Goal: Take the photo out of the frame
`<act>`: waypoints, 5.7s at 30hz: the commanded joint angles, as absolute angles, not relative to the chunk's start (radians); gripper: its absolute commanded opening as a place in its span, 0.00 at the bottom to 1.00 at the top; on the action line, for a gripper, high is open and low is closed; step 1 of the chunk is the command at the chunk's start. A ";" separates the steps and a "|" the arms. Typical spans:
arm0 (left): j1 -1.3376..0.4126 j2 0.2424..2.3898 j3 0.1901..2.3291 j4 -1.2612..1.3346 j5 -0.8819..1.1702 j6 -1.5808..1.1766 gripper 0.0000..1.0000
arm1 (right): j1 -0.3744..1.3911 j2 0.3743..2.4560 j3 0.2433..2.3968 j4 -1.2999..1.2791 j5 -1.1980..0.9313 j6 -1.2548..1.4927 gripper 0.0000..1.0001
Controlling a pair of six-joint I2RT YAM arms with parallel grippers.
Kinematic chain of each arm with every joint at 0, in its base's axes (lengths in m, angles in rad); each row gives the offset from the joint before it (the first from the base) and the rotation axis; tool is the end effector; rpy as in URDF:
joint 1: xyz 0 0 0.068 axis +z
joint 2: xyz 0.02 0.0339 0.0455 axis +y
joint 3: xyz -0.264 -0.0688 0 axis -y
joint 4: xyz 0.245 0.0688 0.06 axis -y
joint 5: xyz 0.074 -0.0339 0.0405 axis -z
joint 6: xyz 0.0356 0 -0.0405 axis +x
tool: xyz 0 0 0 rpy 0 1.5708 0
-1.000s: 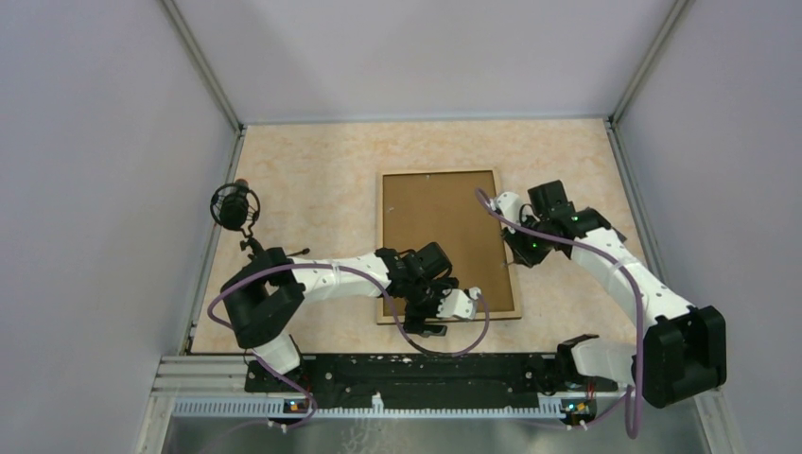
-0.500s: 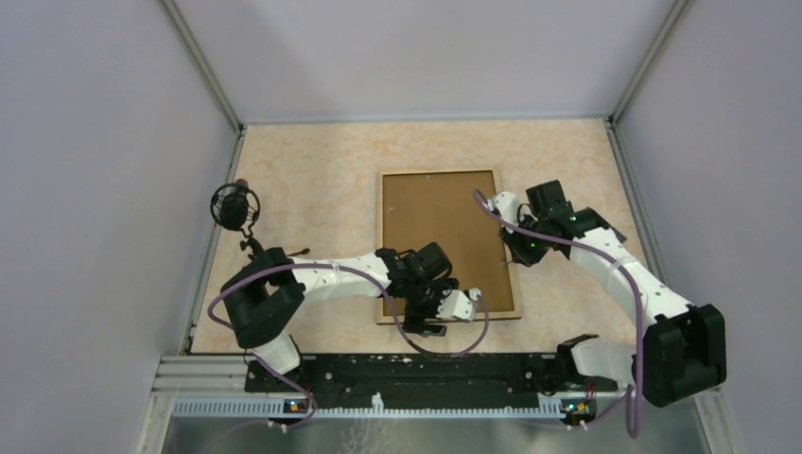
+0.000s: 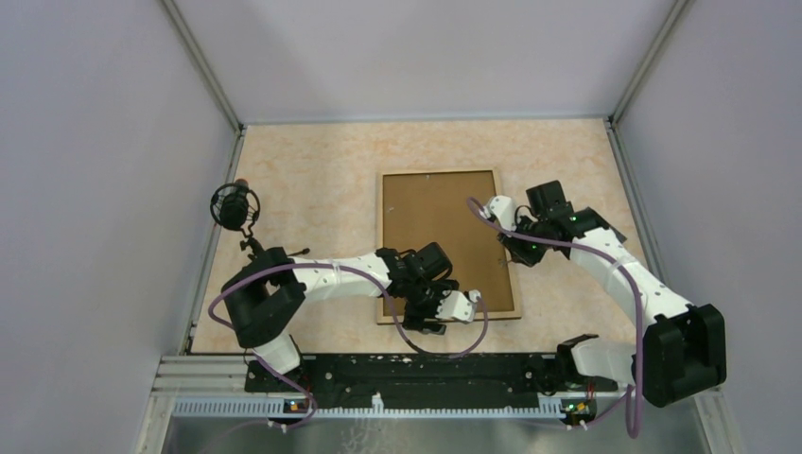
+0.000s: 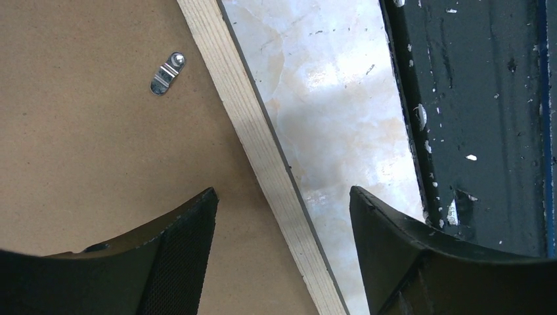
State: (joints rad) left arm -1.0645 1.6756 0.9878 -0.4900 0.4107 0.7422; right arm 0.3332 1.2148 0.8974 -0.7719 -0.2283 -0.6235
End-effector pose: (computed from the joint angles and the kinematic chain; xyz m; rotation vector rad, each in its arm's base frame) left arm 0.1407 -0.2831 0.1684 2.2291 1.6117 -0.6528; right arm 0.2145 0.0828 0.2452 -1.2746 2.2976 0.2047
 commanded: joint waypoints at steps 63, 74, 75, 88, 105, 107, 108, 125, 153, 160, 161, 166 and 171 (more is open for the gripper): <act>-1.061 1.755 0.954 -0.597 0.442 0.781 0.72 | 0.348 1.239 0.854 -0.794 -0.395 -0.614 0.00; -1.059 1.758 0.955 -0.594 0.442 0.782 0.72 | 0.348 1.228 0.850 -0.836 -0.414 -0.618 0.00; -1.060 1.758 0.953 -0.592 0.438 0.779 0.72 | 0.348 1.225 0.855 -0.834 -0.413 -0.613 0.00; -1.037 1.737 0.825 -0.633 0.188 0.898 0.47 | 0.307 1.149 0.976 -0.688 -0.441 -0.405 0.00; -0.840 1.554 1.005 -0.726 0.444 0.817 0.74 | 0.169 1.239 1.088 -0.540 -0.449 -0.291 0.00; -0.846 1.554 1.045 -0.658 0.479 0.720 0.78 | 0.169 1.246 1.097 -0.526 -0.449 -0.274 0.00; -0.849 1.555 1.061 -0.626 0.499 0.686 0.79 | 0.167 1.249 1.100 -0.521 -0.449 -0.269 0.00; -1.101 1.863 1.207 -0.471 0.399 0.688 0.72 | 0.153 1.335 1.187 -0.563 -0.425 -0.311 0.00; -1.014 1.658 1.141 -0.628 0.641 0.700 0.70 | 0.263 1.353 1.157 -0.628 -0.295 -0.359 0.00; -0.982 1.680 1.112 -0.593 0.674 0.689 0.72 | 0.306 1.409 1.152 -0.615 -0.162 -0.361 0.00; -0.982 1.688 1.112 -0.591 0.679 0.689 0.73 | 0.309 1.416 1.148 -0.614 -0.158 -0.363 0.00; -0.991 1.716 1.097 -0.557 0.674 0.695 0.74 | 0.308 1.433 1.126 -0.589 -0.154 -0.359 0.00; -1.021 1.740 1.090 -0.544 0.647 0.703 0.75 | 0.310 1.453 1.127 -0.576 -0.182 -0.351 0.00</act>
